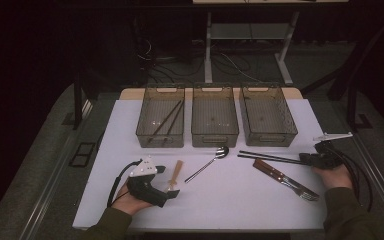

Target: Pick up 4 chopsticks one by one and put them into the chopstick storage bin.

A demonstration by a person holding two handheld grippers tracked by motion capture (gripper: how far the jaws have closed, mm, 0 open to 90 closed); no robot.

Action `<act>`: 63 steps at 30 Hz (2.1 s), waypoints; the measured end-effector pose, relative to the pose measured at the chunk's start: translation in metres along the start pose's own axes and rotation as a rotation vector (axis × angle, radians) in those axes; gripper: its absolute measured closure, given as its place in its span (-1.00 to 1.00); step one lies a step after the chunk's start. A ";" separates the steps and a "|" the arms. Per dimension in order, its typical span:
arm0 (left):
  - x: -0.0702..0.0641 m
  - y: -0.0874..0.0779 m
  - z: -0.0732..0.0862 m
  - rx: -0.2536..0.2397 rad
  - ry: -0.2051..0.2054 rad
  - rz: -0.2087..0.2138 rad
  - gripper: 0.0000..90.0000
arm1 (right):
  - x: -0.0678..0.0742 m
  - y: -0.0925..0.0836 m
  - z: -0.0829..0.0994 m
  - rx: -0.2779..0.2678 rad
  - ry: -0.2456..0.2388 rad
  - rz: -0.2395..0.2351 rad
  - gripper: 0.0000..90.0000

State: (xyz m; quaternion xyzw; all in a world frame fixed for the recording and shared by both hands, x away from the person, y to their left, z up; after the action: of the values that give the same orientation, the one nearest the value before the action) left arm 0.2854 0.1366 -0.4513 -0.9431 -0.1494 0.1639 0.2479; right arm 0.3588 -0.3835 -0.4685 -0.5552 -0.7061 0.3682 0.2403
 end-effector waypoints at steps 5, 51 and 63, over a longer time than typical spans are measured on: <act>0.000 0.000 0.000 0.000 0.001 0.001 -0.94 | 0.001 -0.002 0.001 0.007 -0.011 -0.005 0.99; -0.002 0.000 -0.001 -0.006 -0.001 0.001 -0.94 | 0.021 -0.025 0.019 0.076 -0.139 -0.051 0.99; -0.002 0.000 -0.001 -0.007 0.000 0.003 -0.94 | 0.027 -0.034 0.029 0.080 -0.169 -0.067 0.99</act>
State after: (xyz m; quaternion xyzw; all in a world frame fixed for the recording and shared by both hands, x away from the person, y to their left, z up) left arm 0.2839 0.1356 -0.4502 -0.9441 -0.1485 0.1640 0.2445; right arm 0.3092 -0.3686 -0.4617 -0.4882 -0.7267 0.4335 0.2137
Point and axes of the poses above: each handheld gripper's, and its own axes: y roughly forward along the jaws, z roughly out of its underside, x roughly to its left, the point moved 3 cm from there along y, roughly forward along the jaws, and after that the axes turned 11 degrees about z, right-handed, at the moved point
